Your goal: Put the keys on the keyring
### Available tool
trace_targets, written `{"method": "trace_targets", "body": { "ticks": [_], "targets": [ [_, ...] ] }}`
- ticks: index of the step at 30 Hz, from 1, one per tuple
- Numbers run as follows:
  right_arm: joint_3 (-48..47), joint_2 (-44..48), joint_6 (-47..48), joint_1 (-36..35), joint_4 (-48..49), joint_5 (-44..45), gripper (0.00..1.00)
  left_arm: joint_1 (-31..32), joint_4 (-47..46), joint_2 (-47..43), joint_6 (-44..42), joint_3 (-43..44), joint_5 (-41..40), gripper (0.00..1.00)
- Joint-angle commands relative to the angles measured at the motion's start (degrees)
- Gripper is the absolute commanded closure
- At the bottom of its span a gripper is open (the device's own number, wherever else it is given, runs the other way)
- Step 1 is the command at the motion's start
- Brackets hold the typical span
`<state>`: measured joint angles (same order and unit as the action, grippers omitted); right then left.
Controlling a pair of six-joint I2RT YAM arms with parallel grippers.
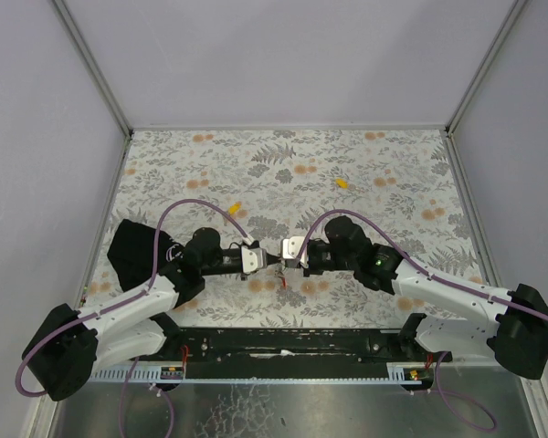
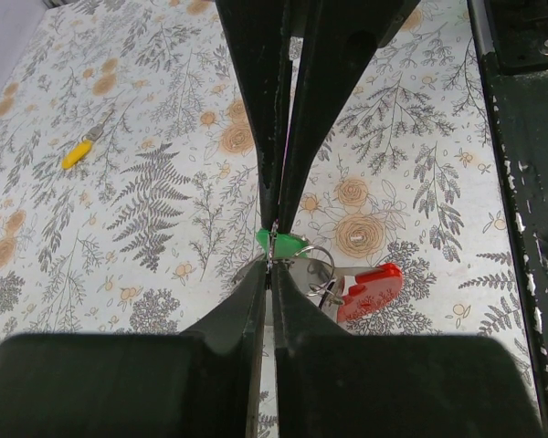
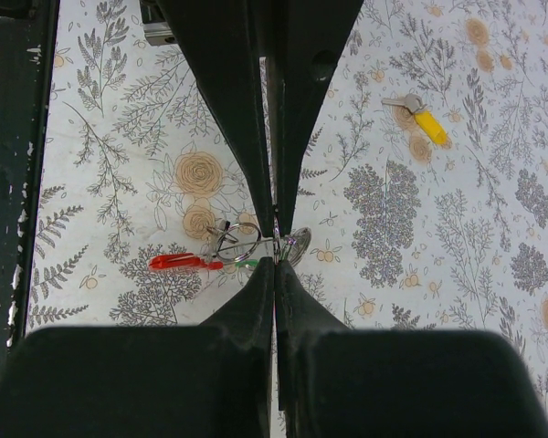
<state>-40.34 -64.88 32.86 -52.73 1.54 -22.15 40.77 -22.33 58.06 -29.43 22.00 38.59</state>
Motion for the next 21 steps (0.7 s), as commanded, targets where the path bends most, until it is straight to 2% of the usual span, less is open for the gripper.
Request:
{"method": "trace_targets", "body": {
  "ticks": [1, 21],
  "targets": [
    [-4.24, 0.96, 0.62, -1.33, 2.50, -4.23, 1.00, 0.10, -0.74, -0.07, -0.44, 2.67, 1.36, 1.00],
    [-9.12, -3.96, 0.61, -1.33, 1.31, -6.33, 1.00, 0.18, 1.01, 1.64, -0.27, 4.21, 2.06, 1.00]
  ]
}}
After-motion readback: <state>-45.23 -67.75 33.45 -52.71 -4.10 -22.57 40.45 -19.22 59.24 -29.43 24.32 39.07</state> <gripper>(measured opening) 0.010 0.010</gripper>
